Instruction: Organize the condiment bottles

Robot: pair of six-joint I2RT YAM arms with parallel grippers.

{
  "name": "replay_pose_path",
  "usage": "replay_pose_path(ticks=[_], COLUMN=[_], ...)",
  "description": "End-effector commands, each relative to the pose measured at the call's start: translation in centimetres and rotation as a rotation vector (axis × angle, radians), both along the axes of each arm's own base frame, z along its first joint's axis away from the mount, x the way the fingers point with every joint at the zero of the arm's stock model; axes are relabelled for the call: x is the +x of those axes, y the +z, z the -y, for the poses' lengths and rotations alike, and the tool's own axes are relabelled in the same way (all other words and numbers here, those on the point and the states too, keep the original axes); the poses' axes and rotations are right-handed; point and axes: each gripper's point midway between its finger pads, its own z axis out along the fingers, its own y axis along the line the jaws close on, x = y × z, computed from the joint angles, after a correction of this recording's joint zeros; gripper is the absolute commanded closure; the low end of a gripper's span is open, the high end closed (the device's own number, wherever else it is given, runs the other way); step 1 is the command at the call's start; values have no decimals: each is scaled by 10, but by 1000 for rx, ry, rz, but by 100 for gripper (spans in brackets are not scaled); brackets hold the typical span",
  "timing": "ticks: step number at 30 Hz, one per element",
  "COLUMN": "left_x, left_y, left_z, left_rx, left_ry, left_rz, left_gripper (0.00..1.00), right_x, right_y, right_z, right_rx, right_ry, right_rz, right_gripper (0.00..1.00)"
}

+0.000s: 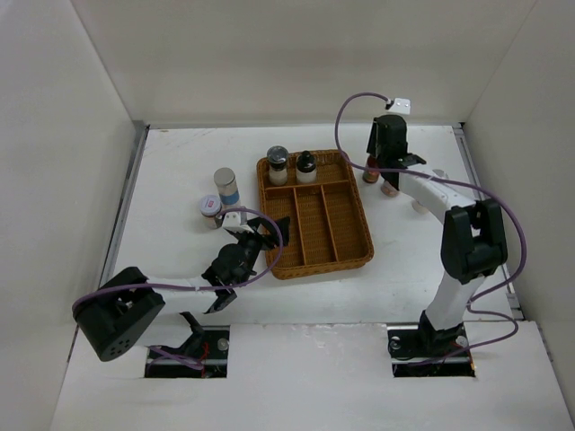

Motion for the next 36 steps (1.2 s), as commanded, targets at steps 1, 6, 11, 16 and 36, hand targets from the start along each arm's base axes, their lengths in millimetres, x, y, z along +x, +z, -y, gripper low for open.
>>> replay_pose_path(ticks=[1, 6, 11, 16, 36], left_x=[4, 4, 4, 4, 10], left_y=[20, 20, 19, 18, 13], left_z=[5, 5, 6, 6, 5], left_rx=[-64, -67, -67, -63, -50], left_ry=[-8, -10, -13, -13, -7], left_rz=[44, 43, 40, 36, 23], left_gripper=[0, 0, 0, 0, 0], right_x=[-13, -36, -36, -21, -2], right_y=[139, 183, 183, 165, 43], right_z=[11, -15, -54, -93, -141], right_rx=[57, 76, 99, 129, 94], right_ry=[-44, 29, 121, 196, 260], right_rz=[353, 438, 435, 403, 222], right_gripper=[72, 72, 71, 71, 43])
